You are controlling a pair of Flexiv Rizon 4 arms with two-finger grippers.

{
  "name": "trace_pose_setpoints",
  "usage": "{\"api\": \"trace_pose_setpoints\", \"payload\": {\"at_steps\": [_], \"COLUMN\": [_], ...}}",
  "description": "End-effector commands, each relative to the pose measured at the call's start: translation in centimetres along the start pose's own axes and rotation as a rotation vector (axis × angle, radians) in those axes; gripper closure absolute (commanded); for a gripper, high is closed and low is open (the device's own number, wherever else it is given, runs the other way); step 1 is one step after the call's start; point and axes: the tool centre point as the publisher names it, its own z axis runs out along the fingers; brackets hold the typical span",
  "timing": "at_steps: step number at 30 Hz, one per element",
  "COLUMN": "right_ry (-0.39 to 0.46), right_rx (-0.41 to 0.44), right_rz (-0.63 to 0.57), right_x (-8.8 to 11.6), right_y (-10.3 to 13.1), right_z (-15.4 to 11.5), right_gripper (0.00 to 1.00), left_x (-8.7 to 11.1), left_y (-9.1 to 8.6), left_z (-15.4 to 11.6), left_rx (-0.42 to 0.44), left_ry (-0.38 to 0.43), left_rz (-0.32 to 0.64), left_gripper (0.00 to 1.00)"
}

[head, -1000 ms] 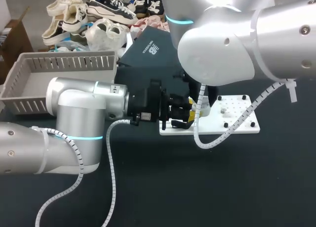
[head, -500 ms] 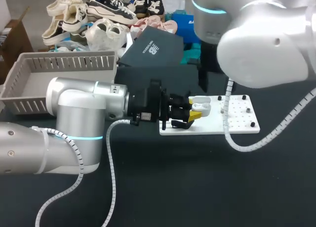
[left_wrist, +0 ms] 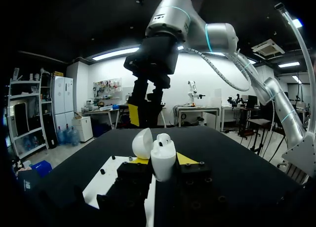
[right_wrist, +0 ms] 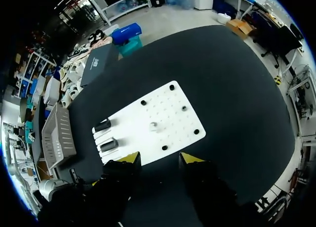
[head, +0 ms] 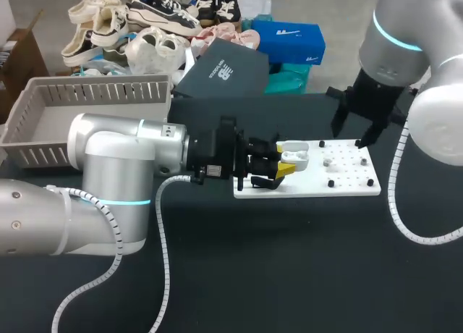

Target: Pick up each earbud case from the left stands, insert the matching earbuds, close the lid, and place the case in the box.

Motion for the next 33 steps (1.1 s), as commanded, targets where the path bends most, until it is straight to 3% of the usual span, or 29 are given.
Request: {"api": "trace_pose_setpoints", "payload": {"at_steps": [1, 14, 33], "right_ry": [0.029, 0.082, 0.126], "right_rx": [-0.056, -0.007, 0.072], "right_rz": [-0.006, -0.055, 0.021], "right_x": [-1.2, -2.1, -1.8], "right_y": [0.3, 2.9, 1.5], "right_z": [2.0, 6.8, 9.9], "right_gripper": [0.53, 0.54, 0.56], "left_x": [0.1, 0.1, 0.1], "left_y": [0.0, 0.0, 0.0], "left_z": [0.1, 0.1, 0.1], "left_rx": [-0.003, -0.003, -0.003], "left_ry": [-0.001, -0.001, -0.001], "left_rz": [0.002, 0.002, 0.002], "left_gripper": [1.00, 1.00, 1.00]}}
